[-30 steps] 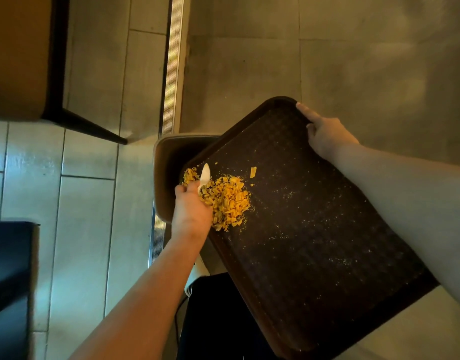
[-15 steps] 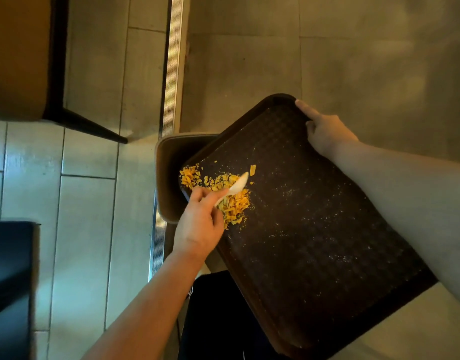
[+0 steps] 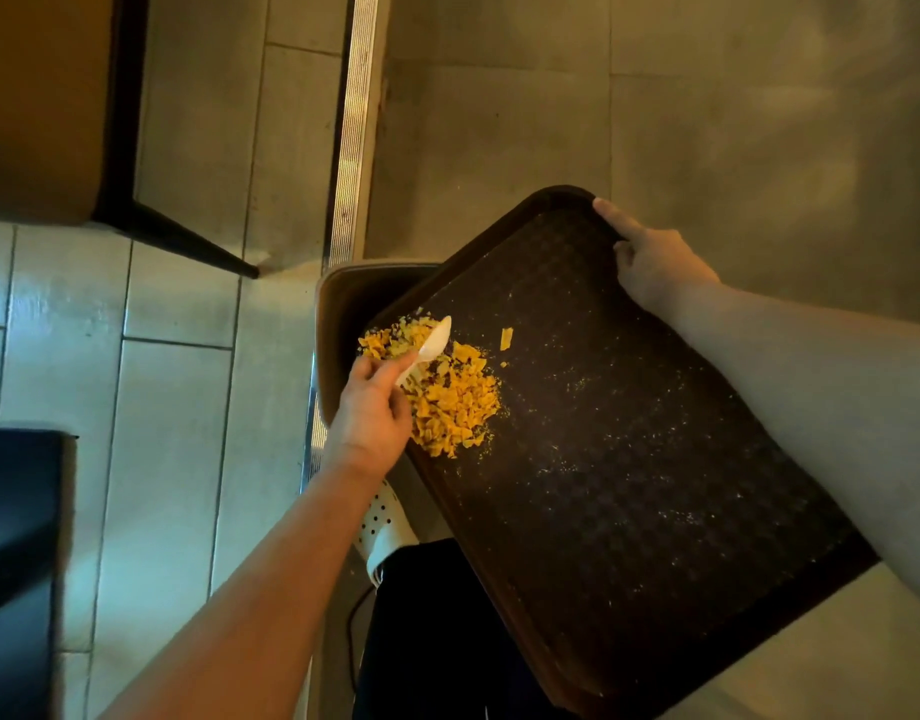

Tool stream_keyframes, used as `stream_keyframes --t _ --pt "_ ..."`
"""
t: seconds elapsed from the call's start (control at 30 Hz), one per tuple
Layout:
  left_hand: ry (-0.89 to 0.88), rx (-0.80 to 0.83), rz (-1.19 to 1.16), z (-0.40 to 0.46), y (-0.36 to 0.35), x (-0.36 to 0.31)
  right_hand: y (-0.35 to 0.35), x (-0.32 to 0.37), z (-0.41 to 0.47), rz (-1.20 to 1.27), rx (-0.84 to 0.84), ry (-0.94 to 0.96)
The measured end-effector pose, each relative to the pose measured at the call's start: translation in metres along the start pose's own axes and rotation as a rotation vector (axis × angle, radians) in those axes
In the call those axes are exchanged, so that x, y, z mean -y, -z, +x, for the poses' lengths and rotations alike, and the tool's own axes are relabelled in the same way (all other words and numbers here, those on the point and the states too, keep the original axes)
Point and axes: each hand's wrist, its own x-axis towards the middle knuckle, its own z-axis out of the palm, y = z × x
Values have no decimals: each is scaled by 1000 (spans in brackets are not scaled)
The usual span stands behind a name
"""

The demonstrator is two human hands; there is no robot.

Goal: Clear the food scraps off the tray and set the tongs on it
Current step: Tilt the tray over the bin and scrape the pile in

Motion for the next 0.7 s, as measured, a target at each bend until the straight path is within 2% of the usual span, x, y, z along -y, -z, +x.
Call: stream_keyframes --t 0.13,0.3,0.47,0.7 --pt "-37 32 15 -2 5 5 2 1 -3 -7 6 2" --pt "94 -20 39 -7 15 18 3 5 -3 -19 6 0" --pt "93 -37 -18 1 9 -2 2 3 -2 -10 12 1" --pt "286 -10 5 19 0 -13 2 4 -3 3 13 0"
